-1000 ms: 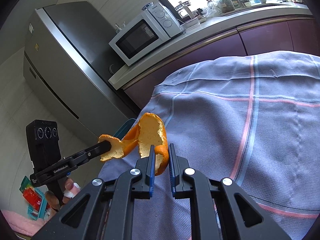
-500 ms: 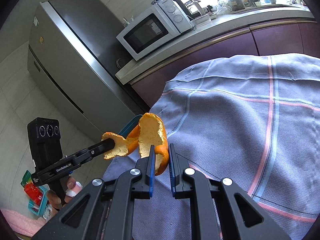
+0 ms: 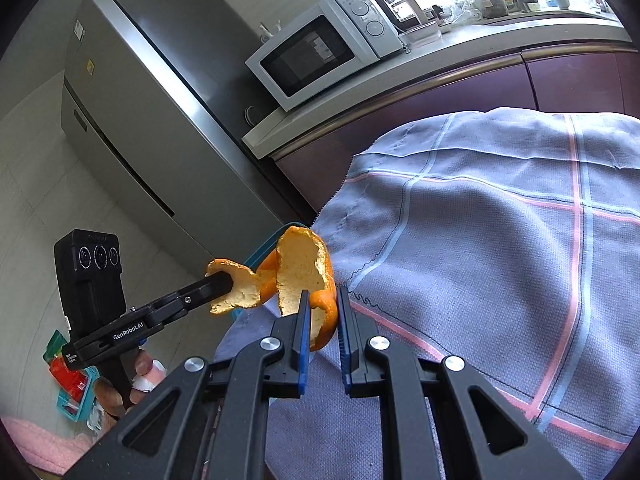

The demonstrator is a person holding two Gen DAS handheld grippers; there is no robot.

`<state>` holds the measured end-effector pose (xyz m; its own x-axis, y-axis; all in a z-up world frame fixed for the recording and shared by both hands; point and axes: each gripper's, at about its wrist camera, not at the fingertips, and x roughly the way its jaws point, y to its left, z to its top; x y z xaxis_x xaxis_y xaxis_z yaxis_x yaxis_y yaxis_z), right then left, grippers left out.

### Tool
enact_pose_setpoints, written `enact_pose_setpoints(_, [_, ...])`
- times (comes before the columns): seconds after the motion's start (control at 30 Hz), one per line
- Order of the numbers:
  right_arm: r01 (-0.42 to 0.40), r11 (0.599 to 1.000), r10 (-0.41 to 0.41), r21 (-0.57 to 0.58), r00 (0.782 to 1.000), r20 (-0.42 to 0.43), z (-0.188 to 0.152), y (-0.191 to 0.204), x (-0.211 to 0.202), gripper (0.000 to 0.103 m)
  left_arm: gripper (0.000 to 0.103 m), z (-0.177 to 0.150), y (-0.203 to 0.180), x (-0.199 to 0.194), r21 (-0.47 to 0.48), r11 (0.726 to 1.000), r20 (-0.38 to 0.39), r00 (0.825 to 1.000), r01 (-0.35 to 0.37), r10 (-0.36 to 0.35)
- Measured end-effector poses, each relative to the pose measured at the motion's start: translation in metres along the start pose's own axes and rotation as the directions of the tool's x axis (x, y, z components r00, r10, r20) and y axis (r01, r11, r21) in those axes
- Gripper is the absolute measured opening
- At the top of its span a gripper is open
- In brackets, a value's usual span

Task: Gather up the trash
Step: 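Lift both orange peels and carry them to the teal bin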

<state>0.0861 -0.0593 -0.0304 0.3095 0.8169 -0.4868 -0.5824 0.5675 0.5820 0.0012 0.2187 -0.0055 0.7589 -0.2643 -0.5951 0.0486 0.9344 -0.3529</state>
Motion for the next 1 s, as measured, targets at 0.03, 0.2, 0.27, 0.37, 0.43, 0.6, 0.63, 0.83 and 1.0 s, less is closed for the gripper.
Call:
enact_pose_setpoints(0.03, [-0.002, 1.0, 0.002, -0.002, 1.0, -0.002, 0.0, 0.001, 0.001, 0.011, 0.005, 0.0, 0.002, -0.001, -0.002, 1.0, 0.002, 1.0, -0.002, 0.002])
enact_pose_setpoints(0.2, [-0.013, 1.0, 0.013, -0.008, 1.0, -0.013, 0.002, 0.006, 0.009, 0.011, 0.005, 0.0, 0.007, -0.007, -0.01, 1.0, 0.009, 1.0, -0.015, 0.015])
enact_pose_setpoints(0.27, [-0.017, 1.0, 0.017, -0.013, 1.0, -0.016, 0.003, 0.009, 0.011, 0.011, 0.005, 0.001, 0.009, -0.008, -0.014, 1.0, 0.012, 1.0, -0.017, 0.018])
enact_pose_setpoints(0.37, [-0.026, 0.999, 0.026, -0.018, 0.999, -0.021, 0.004, 0.012, 0.014, 0.011, 0.005, 0.002, 0.013, -0.01, -0.018, 1.0, 0.017, 1.0, -0.021, 0.021])
enact_pose_setpoints(0.43, [-0.03, 0.999, 0.03, -0.02, 0.999, -0.025, 0.005, 0.015, 0.017, 0.011, 0.005, 0.002, 0.013, -0.012, -0.019, 1.0, 0.021, 0.999, -0.025, 0.025])
enact_pose_setpoints(0.6, [-0.039, 0.999, 0.038, -0.029, 0.999, -0.032, 0.006, 0.02, 0.023, 0.011, 0.005, 0.002, 0.018, -0.015, -0.025, 0.999, 0.026, 0.999, -0.032, 0.033])
enact_pose_setpoints(0.63, [-0.041, 0.999, 0.04, -0.032, 0.999, -0.034, 0.007, 0.021, 0.024, 0.011, 0.005, 0.003, 0.019, -0.016, -0.027, 0.999, 0.028, 0.999, -0.034, 0.035])
enact_pose_setpoints(0.83, [-0.048, 0.998, 0.046, -0.042, 0.998, -0.04, 0.01, 0.027, 0.03, 0.011, 0.005, 0.004, 0.026, -0.02, -0.038, 0.998, 0.038, 0.998, -0.047, 0.049])
enact_pose_setpoints(1.0, [-0.054, 0.997, 0.052, -0.047, 0.998, -0.047, 0.011, 0.031, 0.033, 0.011, 0.005, 0.005, 0.031, -0.024, -0.045, 0.997, 0.045, 0.997, -0.059, 0.061])
